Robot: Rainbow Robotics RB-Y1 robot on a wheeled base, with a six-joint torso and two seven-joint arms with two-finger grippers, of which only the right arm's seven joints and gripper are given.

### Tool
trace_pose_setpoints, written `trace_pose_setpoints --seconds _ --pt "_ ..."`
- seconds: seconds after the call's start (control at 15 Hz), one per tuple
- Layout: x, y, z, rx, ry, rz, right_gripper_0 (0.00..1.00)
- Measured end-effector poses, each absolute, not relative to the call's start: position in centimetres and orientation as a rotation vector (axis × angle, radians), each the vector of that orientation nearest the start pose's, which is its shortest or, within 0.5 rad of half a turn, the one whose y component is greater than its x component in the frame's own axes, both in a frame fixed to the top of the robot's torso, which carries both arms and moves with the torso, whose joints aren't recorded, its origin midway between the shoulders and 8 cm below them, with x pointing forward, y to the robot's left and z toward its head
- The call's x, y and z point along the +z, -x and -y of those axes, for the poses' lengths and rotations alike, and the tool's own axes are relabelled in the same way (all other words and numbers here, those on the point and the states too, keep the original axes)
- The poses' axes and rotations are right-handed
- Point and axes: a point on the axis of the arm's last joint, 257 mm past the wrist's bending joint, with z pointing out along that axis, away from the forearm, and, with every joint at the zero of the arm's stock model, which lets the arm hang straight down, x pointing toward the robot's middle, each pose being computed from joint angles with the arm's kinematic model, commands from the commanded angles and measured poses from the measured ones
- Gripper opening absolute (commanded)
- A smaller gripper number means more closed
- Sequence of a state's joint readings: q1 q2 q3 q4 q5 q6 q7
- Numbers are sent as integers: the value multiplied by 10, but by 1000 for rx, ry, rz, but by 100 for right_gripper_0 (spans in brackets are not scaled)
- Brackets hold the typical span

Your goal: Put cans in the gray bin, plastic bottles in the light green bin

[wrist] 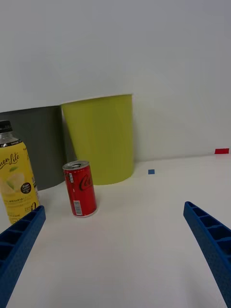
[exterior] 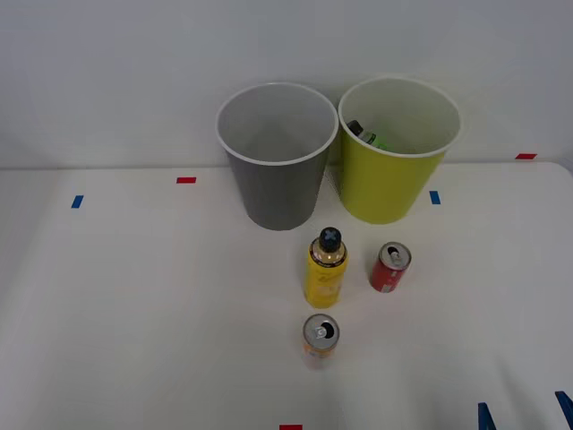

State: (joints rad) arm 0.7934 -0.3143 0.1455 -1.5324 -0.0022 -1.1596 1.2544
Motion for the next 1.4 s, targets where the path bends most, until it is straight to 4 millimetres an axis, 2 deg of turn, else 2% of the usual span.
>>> trace_pose_setpoints --seconds 0.13,0.53,1.07,1.4 --pt "-261 -235 272 217 64 -1263 100" --pt "-261 -301 226 311 131 -1263 100" --pt "-260 -371 203 311 191 -1313 100" --pt "-258 -413 197 299 200 -1362 100"
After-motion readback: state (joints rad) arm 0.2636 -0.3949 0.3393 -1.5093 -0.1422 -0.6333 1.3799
